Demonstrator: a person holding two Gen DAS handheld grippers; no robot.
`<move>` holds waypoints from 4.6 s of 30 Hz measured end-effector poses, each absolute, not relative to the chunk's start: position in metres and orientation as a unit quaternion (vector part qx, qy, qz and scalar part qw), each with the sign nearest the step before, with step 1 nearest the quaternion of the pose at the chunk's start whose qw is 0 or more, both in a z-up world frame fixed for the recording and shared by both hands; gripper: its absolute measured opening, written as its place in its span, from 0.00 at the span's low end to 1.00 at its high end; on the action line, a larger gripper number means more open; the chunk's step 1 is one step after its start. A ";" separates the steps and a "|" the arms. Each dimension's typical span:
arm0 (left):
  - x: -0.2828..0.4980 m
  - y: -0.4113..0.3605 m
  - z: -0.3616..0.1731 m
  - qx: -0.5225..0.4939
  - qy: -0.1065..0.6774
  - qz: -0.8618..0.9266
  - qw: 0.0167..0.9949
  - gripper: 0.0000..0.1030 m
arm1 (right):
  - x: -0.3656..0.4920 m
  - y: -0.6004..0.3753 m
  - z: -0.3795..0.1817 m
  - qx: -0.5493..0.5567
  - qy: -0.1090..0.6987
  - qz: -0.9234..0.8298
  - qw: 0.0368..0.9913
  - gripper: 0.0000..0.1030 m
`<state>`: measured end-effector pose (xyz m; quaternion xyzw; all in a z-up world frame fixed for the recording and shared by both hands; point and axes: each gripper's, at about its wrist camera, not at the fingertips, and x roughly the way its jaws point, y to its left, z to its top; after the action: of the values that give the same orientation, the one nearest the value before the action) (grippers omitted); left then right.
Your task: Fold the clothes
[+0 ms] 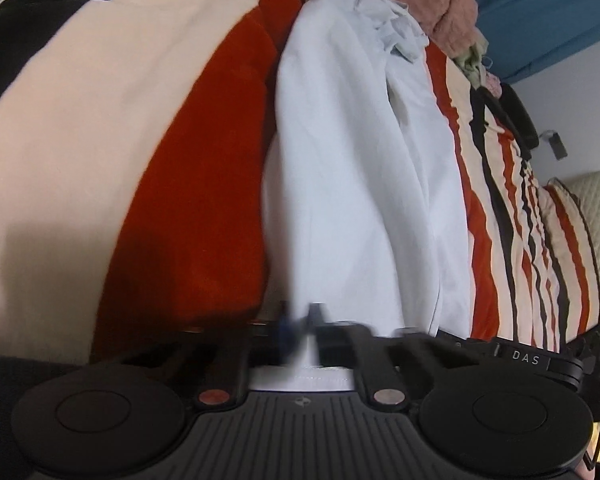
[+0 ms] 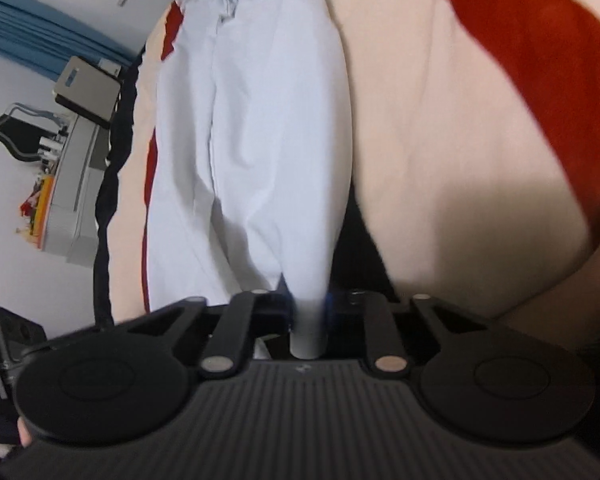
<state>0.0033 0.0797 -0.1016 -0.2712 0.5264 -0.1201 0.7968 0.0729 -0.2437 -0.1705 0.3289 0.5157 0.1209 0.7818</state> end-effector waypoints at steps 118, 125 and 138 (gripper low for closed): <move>0.094 0.014 -0.071 -0.270 0.390 -0.118 0.873 0.99 | 0.176 -0.269 -0.115 0.252 0.305 0.053 0.917 0.81; 0.110 0.040 -0.123 -0.409 0.431 -0.090 0.800 0.91 | 0.181 -0.290 -0.175 0.474 0.382 0.073 0.790 0.82; 0.122 0.053 -0.136 -0.453 0.361 -0.046 0.814 0.13 | 0.186 -0.293 -0.201 0.528 0.348 0.008 0.775 0.13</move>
<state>0.1216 0.0526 -0.1363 -0.4534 0.3613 -0.0456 0.8135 0.1863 -0.2926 -0.2006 0.5279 0.3482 0.0082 0.7746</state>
